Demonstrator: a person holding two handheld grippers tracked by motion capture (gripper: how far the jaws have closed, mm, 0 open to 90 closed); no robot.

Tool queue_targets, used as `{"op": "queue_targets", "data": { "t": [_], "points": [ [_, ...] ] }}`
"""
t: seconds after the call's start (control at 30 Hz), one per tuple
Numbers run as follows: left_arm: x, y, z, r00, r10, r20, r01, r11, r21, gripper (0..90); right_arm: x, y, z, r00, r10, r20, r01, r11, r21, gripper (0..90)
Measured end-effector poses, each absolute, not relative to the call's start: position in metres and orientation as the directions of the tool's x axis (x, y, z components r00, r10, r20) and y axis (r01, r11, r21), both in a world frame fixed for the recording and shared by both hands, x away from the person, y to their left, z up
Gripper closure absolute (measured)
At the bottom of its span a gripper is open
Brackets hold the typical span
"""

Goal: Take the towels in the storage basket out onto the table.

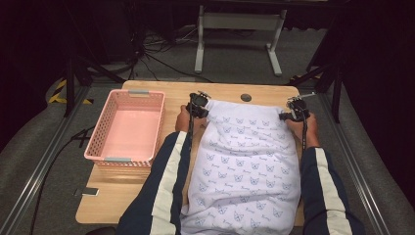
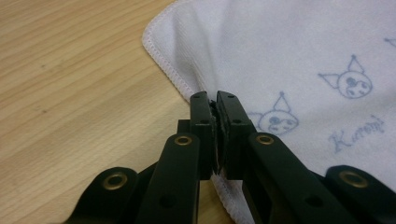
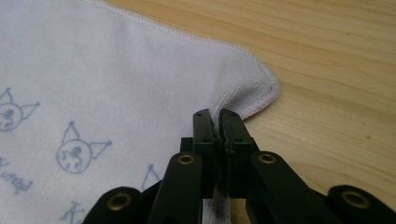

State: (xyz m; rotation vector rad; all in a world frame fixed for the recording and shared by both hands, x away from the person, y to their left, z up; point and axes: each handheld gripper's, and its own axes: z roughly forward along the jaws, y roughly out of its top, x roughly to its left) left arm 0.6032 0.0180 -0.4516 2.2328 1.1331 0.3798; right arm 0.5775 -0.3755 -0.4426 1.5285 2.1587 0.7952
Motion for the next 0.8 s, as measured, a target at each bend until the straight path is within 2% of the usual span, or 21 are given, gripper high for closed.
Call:
{"op": "queue_targets", "data": {
  "t": [0.23,0.33,0.63,0.8],
  "points": [
    [0.608,0.037,-0.437,0.528,0.849,0.03,0.642,-0.422,0.641,86.5,0.586,-0.357,-0.438,-0.371,0.929,0.013,0.682,0.263,0.682,87.0],
    [0.609,0.041,-0.42,0.514,0.856,0.056,0.61,-0.41,0.678,86.4,0.588,-0.348,-0.427,-0.373,0.928,0.004,0.63,0.25,0.735,87.1],
    [0.616,0.039,-0.376,0.508,0.856,0.093,0.547,-0.404,0.733,86.5,0.596,-0.346,-0.391,-0.365,0.931,-0.011,0.563,0.231,0.793,87.1],
    [0.616,0.046,-0.378,0.502,0.862,0.068,0.549,-0.379,0.745,86.5,0.599,-0.342,-0.382,-0.373,0.928,-0.01,0.551,0.231,0.802,87.1]
  ]
}}
